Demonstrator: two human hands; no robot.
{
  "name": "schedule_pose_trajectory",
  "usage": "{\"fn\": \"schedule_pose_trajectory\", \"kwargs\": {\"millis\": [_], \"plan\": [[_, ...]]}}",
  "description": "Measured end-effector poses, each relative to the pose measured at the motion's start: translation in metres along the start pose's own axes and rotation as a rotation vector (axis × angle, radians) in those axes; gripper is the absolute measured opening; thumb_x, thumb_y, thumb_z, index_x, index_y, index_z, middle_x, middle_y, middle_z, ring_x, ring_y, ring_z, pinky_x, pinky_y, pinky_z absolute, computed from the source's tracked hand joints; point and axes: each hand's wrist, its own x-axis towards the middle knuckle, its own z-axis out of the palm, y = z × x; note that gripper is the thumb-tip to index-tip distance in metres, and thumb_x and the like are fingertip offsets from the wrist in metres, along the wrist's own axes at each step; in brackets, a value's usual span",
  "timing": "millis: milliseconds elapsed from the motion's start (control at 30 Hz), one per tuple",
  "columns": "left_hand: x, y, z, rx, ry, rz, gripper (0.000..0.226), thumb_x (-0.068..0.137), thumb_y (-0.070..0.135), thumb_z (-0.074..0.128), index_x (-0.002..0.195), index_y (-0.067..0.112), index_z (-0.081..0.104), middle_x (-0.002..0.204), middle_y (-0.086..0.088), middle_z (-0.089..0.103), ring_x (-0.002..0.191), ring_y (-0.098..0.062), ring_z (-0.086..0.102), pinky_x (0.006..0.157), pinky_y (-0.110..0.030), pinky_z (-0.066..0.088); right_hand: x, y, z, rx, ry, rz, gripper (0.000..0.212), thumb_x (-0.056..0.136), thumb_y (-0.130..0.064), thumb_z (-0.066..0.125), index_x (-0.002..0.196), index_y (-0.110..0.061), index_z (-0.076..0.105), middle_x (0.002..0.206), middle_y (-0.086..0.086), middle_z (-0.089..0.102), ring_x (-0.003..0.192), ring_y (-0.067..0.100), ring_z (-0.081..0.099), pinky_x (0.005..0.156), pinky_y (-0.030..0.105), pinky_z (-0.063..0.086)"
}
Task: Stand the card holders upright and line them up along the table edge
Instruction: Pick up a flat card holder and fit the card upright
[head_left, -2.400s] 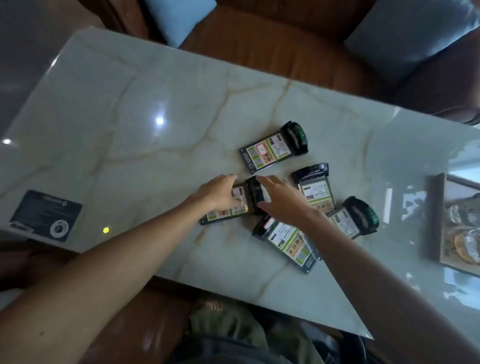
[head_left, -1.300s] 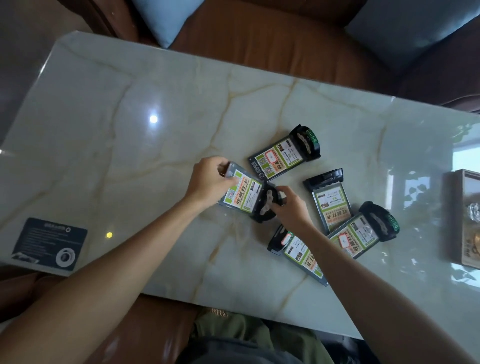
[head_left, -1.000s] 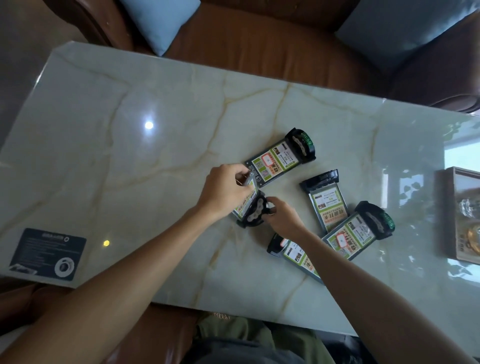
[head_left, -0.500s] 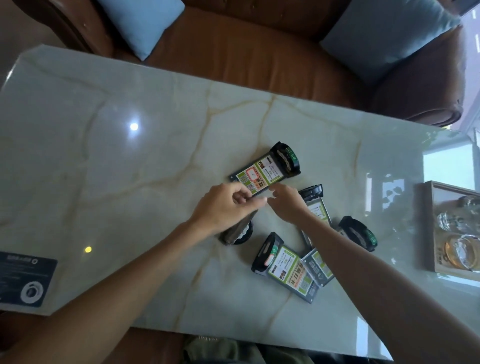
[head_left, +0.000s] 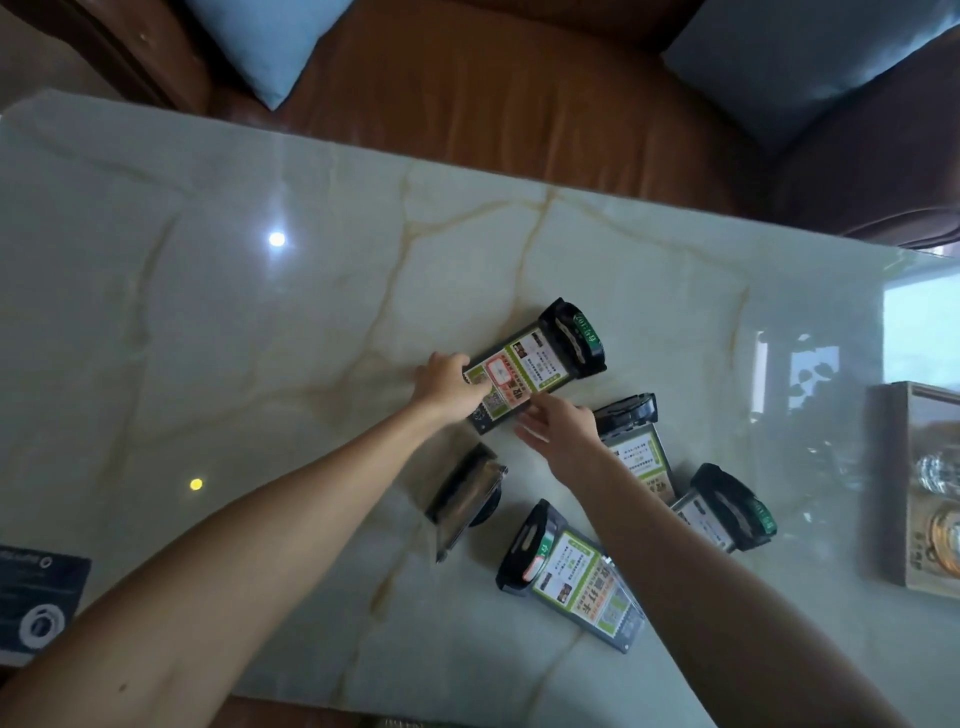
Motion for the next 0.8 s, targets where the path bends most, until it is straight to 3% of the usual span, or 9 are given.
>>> {"fn": "schedule_pose_trajectory", "kwargs": {"millis": [100, 167, 267, 367, 500, 600, 700, 800], "plan": [[0.001, -0.003, -0.005, -0.064, -0.062, -0.026, 0.024, 0.087, 0.029, 0.068, 0.095, 0.007, 0.074, 0.100, -0.012, 0.076, 0.098, -0.031, 0.069, 0.092, -0.042, 0.054, 0.000, -0.002, -0.002, -0.014, 0.008, -0.004, 0.010, 0.094, -0.015, 0.067, 0.090, -0.005, 0.066, 0.089, 0.012, 0.073, 0.074, 0.019, 0.069, 0.077, 0.034, 0.061], [-0.001, -0.008, -0.010, -0.122, -0.063, -0.039, 0.015, 0.086, 0.020, 0.070, 0.096, 0.009, 0.073, 0.102, -0.009, 0.074, 0.099, -0.028, 0.068, 0.087, -0.038, 0.052, -0.003, -0.005, -0.004, -0.031, -0.007, -0.045, 0.010, 0.095, -0.014, 0.064, 0.095, -0.005, 0.067, 0.084, 0.010, 0.073, 0.069, 0.018, 0.068, 0.070, 0.032, 0.060], [-0.006, -0.008, -0.020, -0.202, -0.017, 0.007, 0.024, 0.083, 0.018, 0.073, 0.106, 0.013, 0.072, 0.108, -0.006, 0.072, 0.098, -0.020, 0.065, 0.085, -0.030, 0.049, -0.011, -0.014, -0.006, -0.019, -0.042, -0.113, 0.012, 0.097, -0.014, 0.061, 0.103, -0.005, 0.067, 0.081, 0.010, 0.075, 0.063, 0.018, 0.070, 0.061, 0.029, 0.056], [-0.016, 0.003, -0.035, -0.326, 0.059, 0.084, 0.040, 0.076, 0.022, 0.078, 0.115, 0.024, 0.070, 0.083, 0.001, 0.067, 0.076, -0.013, 0.063, 0.071, -0.027, 0.048, -0.021, -0.027, -0.007, 0.009, -0.027, -0.180, 0.010, 0.095, -0.005, 0.060, 0.105, -0.002, 0.063, 0.078, 0.014, 0.072, 0.059, 0.022, 0.067, 0.059, 0.033, 0.057], [-0.030, 0.028, -0.049, -0.509, 0.108, 0.182, 0.004, 0.077, 0.027, 0.077, 0.080, 0.024, 0.078, 0.061, 0.012, 0.067, 0.055, 0.000, 0.059, 0.062, -0.021, 0.047, -0.039, -0.045, -0.012, 0.087, -0.027, -0.234, 0.010, 0.091, 0.004, 0.060, 0.094, -0.004, 0.065, 0.065, 0.013, 0.062, 0.050, 0.024, 0.058, 0.049, 0.031, 0.054], [-0.037, 0.045, -0.054, -0.541, 0.113, 0.193, 0.024, 0.083, 0.037, 0.072, 0.073, 0.015, 0.076, 0.054, 0.012, 0.066, 0.052, 0.000, 0.059, 0.059, -0.017, 0.046, -0.050, -0.053, -0.012, 0.140, -0.049, -0.246, 0.013, 0.093, 0.003, 0.054, 0.085, 0.001, 0.064, 0.064, 0.016, 0.058, 0.047, 0.024, 0.056, 0.044, 0.027, 0.050], [-0.042, 0.054, -0.054, -0.588, 0.094, 0.220, 0.033, 0.088, 0.036, 0.069, 0.082, 0.004, 0.074, 0.061, 0.009, 0.068, 0.057, -0.004, 0.064, 0.063, -0.024, 0.053, -0.055, -0.056, -0.014, 0.147, -0.070, -0.252, 0.020, 0.099, -0.002, 0.046, 0.090, 0.003, 0.063, 0.070, 0.020, 0.063, 0.054, 0.026, 0.062, 0.053, 0.032, 0.056], [-0.047, 0.060, -0.054, -0.503, 0.129, 0.251, 0.027, 0.090, 0.038, 0.065, 0.089, 0.014, 0.077, 0.070, 0.002, 0.069, 0.067, -0.013, 0.063, 0.075, -0.036, 0.056, -0.059, -0.057, -0.020, 0.110, -0.142, -0.259, 0.027, 0.099, -0.005, 0.040, 0.091, -0.001, 0.066, 0.081, 0.017, 0.069, 0.071, 0.027, 0.068, 0.073, 0.038, 0.058]]}}
